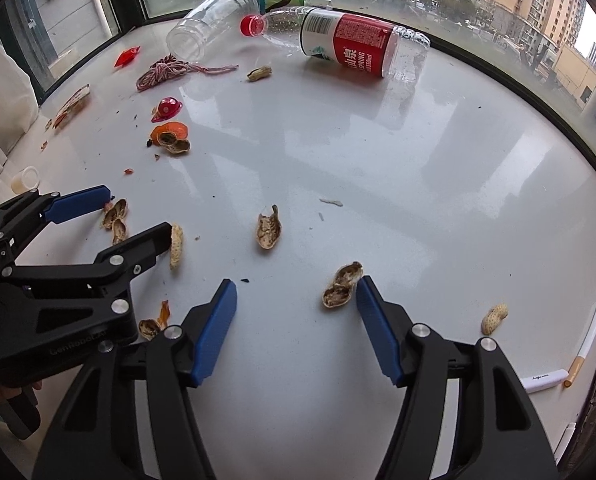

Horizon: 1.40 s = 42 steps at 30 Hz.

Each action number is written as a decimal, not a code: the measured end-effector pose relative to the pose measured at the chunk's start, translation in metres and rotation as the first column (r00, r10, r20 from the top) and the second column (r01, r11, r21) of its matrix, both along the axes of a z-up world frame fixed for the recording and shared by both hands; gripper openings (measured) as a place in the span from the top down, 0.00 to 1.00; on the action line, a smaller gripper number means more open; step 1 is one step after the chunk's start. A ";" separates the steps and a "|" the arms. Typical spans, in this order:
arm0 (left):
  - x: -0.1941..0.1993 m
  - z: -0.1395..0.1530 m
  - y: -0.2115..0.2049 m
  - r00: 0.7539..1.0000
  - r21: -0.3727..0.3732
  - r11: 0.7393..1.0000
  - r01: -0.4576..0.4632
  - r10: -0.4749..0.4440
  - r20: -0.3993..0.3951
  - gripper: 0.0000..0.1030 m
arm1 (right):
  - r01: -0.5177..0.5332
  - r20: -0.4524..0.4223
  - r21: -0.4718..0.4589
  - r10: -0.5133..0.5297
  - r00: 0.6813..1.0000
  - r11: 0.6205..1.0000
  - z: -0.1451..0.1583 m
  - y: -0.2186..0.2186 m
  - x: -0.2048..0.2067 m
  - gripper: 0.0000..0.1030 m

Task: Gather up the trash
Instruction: 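Lower both tools toward the scattered peanut shells on the sill, then close the left tool on peanut shells while the right tool grasps shells too, then carry the held peanut shells in both tools over the trash bin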

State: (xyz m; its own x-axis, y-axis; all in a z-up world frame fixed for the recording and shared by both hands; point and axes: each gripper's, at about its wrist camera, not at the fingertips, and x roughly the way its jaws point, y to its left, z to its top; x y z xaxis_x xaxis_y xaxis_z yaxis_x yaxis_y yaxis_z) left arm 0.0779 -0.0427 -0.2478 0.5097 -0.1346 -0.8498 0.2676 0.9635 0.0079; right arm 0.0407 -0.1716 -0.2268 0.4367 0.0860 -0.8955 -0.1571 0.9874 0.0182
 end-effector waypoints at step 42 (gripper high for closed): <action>-0.006 0.018 -0.026 0.987 -0.101 0.982 0.160 -0.162 -0.020 0.92 | -0.099 0.011 0.058 0.098 0.995 0.993 0.016 0.015 -0.001 0.86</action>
